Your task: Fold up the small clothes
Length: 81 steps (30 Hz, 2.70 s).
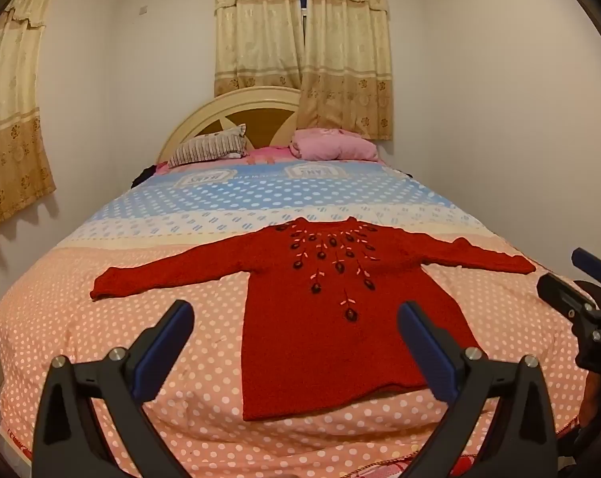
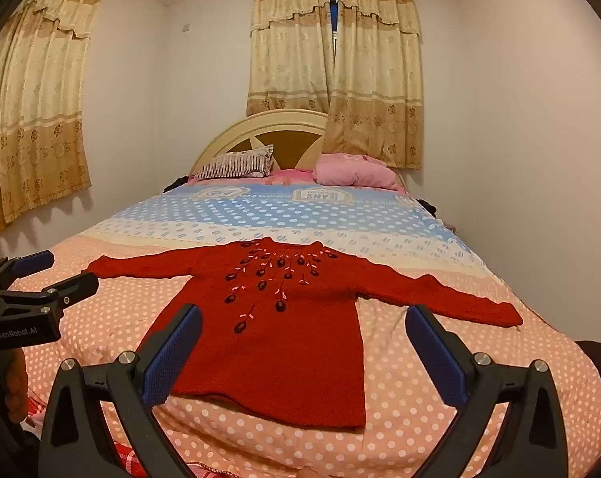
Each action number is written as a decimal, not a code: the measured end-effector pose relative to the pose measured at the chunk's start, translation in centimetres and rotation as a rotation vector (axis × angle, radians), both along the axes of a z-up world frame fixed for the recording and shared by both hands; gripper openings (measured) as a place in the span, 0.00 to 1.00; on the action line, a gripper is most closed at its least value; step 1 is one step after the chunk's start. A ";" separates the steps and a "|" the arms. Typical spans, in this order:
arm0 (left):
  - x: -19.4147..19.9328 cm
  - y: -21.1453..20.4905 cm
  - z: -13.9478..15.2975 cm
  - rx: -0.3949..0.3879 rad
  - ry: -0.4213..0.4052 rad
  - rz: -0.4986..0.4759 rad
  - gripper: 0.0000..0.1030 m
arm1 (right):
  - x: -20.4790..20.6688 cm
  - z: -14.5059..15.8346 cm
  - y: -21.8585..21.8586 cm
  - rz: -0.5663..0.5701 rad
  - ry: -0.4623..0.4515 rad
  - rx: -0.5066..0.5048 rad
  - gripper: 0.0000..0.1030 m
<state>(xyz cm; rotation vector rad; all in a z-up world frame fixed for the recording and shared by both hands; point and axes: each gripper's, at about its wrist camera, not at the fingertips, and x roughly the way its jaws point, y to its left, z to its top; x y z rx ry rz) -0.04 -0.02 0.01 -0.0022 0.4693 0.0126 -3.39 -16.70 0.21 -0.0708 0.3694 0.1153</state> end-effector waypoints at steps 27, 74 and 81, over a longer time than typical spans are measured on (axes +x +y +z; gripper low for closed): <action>0.3 0.4 -0.3 0.013 0.010 0.017 1.00 | 0.5 -1.1 -0.6 -0.012 0.029 0.024 0.99; 0.4 0.3 0.1 0.010 0.008 0.022 1.00 | 0.3 -1.4 -0.2 -0.007 0.038 0.026 0.99; 0.4 0.3 0.1 0.006 0.010 0.021 1.00 | 0.3 -1.6 0.0 -0.003 0.041 0.024 0.99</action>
